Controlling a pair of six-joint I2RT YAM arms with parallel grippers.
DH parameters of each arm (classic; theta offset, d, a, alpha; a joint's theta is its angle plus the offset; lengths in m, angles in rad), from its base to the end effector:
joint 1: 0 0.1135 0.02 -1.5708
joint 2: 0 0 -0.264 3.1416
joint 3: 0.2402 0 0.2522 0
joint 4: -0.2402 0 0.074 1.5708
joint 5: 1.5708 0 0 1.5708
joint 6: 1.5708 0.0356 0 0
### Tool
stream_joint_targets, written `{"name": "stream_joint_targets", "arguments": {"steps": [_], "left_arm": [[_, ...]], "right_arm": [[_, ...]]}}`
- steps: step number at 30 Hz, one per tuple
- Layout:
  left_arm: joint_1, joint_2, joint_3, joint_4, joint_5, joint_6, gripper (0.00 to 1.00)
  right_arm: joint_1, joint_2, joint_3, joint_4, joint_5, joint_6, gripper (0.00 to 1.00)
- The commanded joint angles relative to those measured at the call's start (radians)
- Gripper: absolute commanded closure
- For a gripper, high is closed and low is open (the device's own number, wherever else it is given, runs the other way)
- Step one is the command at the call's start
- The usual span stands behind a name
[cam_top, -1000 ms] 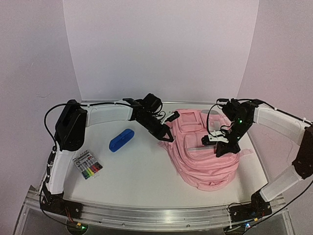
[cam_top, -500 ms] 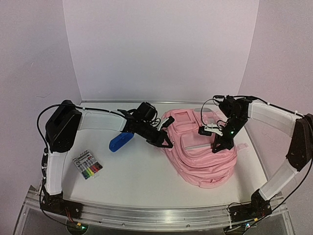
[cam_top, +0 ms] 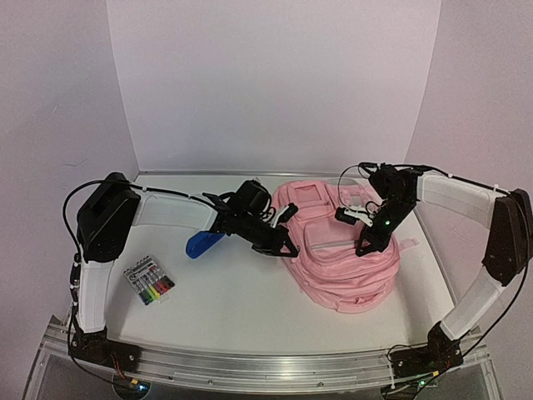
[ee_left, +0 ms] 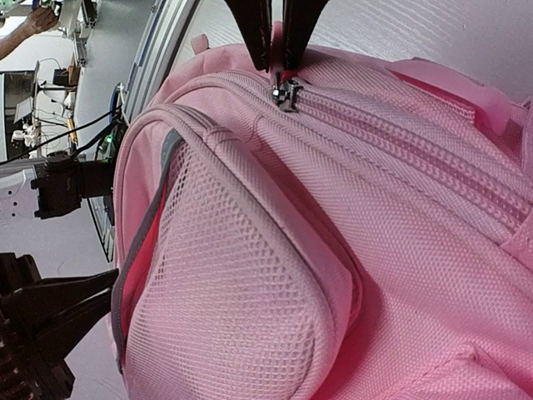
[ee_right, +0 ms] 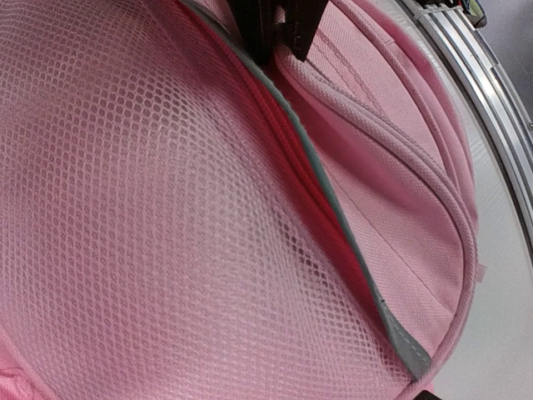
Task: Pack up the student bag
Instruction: Zip the student bag at the center of the board.
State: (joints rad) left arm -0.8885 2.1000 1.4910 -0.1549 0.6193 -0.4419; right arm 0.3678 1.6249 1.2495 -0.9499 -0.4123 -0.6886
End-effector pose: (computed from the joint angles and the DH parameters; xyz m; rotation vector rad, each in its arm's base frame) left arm 0.2759 -0.3723 0.1792 0.9071 2.4170 -1.3178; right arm 0.2842 0.1248 0.2397 -1.4681 2.3733 0.5209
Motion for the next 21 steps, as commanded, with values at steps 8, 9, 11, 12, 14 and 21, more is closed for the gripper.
{"name": "stream_joint_targets", "arguments": {"steps": [8,9,11,12,14,21], "left_arm": [[-0.060,-0.065,-0.009,-0.001,-0.020,0.021,0.99],[-0.064,-0.070,-0.022,0.019,-0.023,0.022,0.98],[-0.066,-0.079,-0.045,0.057,-0.015,0.022,0.97],[-0.065,-0.082,-0.060,0.075,-0.005,0.020,0.96],[-0.066,-0.088,-0.077,0.092,0.014,0.019,0.95],[-0.064,-0.208,-0.222,0.092,-0.118,0.018,0.75]], "right_arm": [[-0.008,0.001,0.015,0.270,-0.043,0.165,1.00],[-0.008,0.007,0.017,0.273,-0.045,0.173,1.00],[-0.008,0.021,0.024,0.283,-0.052,0.193,1.00],[-0.008,0.029,0.027,0.286,-0.057,0.204,1.00],[-0.008,0.046,0.040,0.290,-0.060,0.212,1.00],[-0.008,0.066,0.076,0.289,-0.056,0.214,1.00]]}}
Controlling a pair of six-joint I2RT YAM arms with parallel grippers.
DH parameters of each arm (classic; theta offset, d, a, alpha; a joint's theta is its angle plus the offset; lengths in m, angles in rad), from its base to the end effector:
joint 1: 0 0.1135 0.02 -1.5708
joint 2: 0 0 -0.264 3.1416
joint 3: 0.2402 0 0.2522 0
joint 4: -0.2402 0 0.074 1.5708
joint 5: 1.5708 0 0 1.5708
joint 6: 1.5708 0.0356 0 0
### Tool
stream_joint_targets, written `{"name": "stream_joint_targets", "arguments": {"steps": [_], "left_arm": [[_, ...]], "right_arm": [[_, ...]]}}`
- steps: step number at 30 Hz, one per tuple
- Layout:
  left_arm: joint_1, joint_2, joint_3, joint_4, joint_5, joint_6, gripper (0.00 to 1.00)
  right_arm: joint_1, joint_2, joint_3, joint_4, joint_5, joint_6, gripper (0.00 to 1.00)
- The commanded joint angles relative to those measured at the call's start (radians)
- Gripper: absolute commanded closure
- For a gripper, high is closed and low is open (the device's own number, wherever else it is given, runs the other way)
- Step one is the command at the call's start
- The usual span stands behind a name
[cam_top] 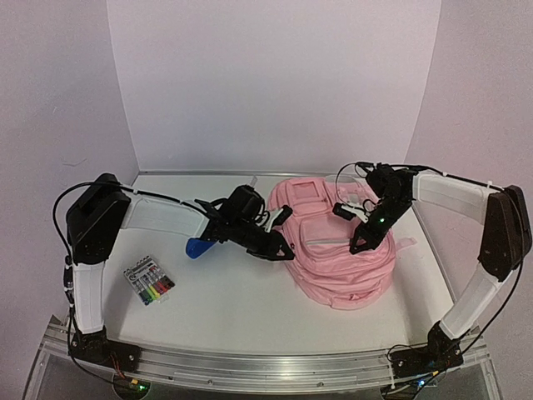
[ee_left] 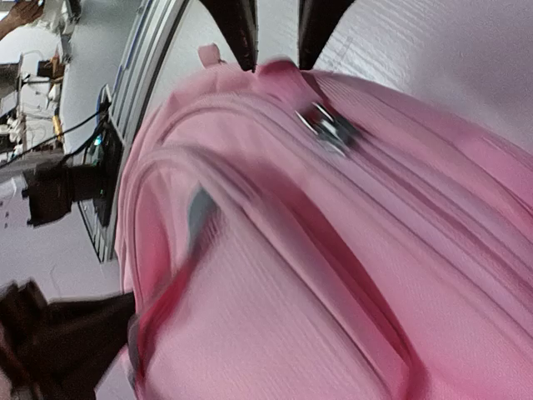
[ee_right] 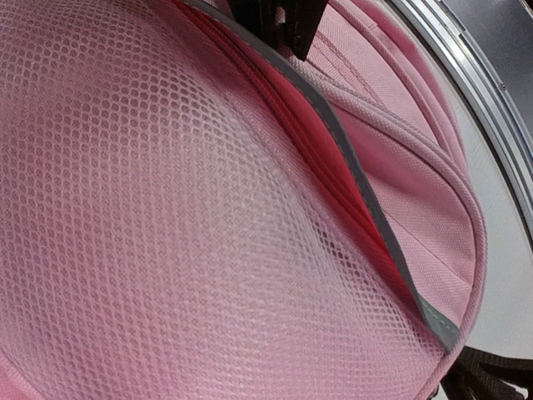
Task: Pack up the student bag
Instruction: Zip the student bag at the center of the board.
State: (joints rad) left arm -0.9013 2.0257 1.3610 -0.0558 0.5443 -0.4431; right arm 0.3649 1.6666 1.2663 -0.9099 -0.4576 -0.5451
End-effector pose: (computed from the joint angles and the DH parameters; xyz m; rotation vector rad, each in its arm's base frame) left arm 0.2613 -0.3598 0.1779 0.8786 2.3716 -1.2554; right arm 0.2947 0.1294 0.2337 -1.2980 2.4600 0.6120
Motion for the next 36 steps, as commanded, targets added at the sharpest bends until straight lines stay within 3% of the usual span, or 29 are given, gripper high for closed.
{"name": "stream_joint_targets", "arguments": {"steps": [1,3,7,14,21,29,32,36], "left_arm": [[-0.051,-0.172,-0.133,-0.004,-0.126,0.019,0.68],[-0.052,-0.235,-0.213,0.019,-0.262,0.010,0.58],[-0.070,-0.324,-0.272,0.006,-0.465,0.035,0.48],[-0.122,-0.226,-0.053,-0.232,-0.699,0.229,0.47],[-0.122,0.006,0.232,-0.403,-0.757,0.381,0.49],[-0.114,0.147,0.403,-0.491,-0.876,0.450,0.53],[-0.102,0.126,0.394,-0.479,-0.888,0.468,0.56],[-0.089,0.007,0.250,-0.368,-0.759,0.492,0.56]], "right_arm": [[-0.005,0.023,0.058,0.249,-0.015,0.076,1.00],[-0.006,0.012,0.050,0.248,-0.025,0.084,1.00],[-0.004,-0.031,0.010,0.245,-0.042,0.082,1.00],[0.003,-0.097,-0.059,0.223,-0.076,0.076,1.00],[0.002,-0.143,-0.100,0.208,-0.090,0.048,1.00],[0.003,-0.142,-0.100,0.203,-0.105,0.033,1.00],[0.002,-0.138,-0.103,0.199,-0.105,0.018,1.00],[0.003,-0.136,-0.109,0.197,-0.105,0.000,1.00]]}}
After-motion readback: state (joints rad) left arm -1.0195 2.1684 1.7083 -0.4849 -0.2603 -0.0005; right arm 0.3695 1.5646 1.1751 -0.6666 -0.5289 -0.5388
